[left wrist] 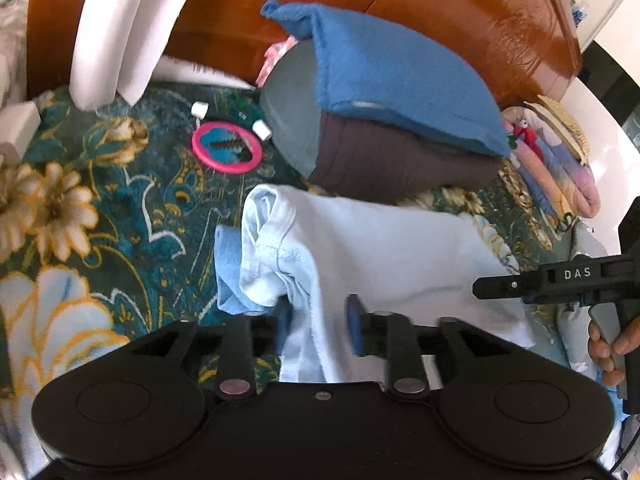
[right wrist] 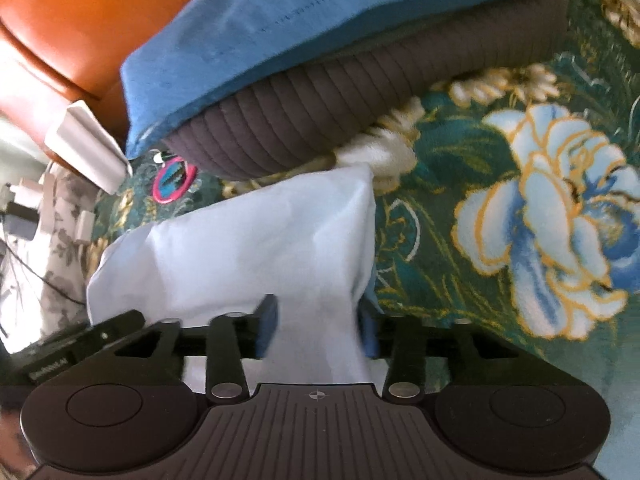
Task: Fold clothes
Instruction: 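Lower the shirt onto the bedspread and open both grippers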
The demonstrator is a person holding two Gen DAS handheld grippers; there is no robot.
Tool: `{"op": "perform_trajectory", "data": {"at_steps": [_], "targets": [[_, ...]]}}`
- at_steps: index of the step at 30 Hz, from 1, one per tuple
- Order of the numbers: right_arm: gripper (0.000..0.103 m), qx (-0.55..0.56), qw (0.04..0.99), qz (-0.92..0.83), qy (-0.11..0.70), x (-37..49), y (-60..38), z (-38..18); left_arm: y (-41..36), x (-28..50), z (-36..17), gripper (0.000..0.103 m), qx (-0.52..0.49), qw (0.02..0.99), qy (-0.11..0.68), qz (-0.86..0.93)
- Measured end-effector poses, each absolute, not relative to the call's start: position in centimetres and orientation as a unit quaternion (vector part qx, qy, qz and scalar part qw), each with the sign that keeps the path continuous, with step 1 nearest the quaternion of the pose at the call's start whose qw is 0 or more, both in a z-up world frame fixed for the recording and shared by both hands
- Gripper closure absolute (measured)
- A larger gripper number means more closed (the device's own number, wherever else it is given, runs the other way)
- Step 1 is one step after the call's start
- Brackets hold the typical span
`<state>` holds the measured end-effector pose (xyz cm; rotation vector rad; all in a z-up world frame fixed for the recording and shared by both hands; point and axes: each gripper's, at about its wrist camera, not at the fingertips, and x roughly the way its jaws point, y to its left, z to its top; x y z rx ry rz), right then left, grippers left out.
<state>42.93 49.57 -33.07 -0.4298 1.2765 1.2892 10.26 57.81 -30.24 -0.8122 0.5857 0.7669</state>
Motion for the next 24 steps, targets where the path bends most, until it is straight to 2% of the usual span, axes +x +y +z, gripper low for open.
{"op": "perform_trajectory", "data": {"at_steps": [2, 4, 11, 16, 18, 20, 21, 24], "targets": [[0.058, -0.186, 0.604, 0.553, 0.543, 42.7, 48.9, -31.9, 57.3, 9.9, -29.3, 0.061, -0.37, 0.809, 0.272, 0.368], [0.054, -0.181, 0.616, 0.545, 0.539, 42.5, 47.9, -30.7, 56.9, 9.5, -28.3, 0.057, -0.361, 0.807, 0.271, 0.381], [0.054, -0.142, 0.644, 0.547, 0.515, 41.5, 44.7, -26.9, 55.4, 9.6, -25.2, 0.057, -0.335, 0.82, 0.268, 0.378], [0.063, -0.133, 0.643, 0.531, 0.535, 41.0, 44.8, -28.1, 54.5, 11.5, -25.8, 0.057, -0.338, 0.828, 0.286, 0.343], [0.076, -0.131, 0.642, 0.525, 0.543, 40.9, 44.7, -28.8, 54.1, 12.1, -26.3, 0.057, -0.343, 0.828, 0.292, 0.332], [0.084, -0.132, 0.641, 0.519, 0.55, 40.8, 44.5, -29.5, 53.7, 12.6, -26.9, 0.058, -0.348, 0.828, 0.299, 0.322], [0.092, -0.133, 0.638, 0.517, 0.555, 40.8, 44.4, -29.9, 53.6, 12.7, -27.3, 0.058, -0.349, 0.829, 0.304, 0.315], [0.093, -0.147, 0.64, 0.508, 0.558, 40.8, 44.3, -30.7, 53.3, 12.8, -28.4, 0.058, -0.349, 0.821, 0.322, 0.316]]}}
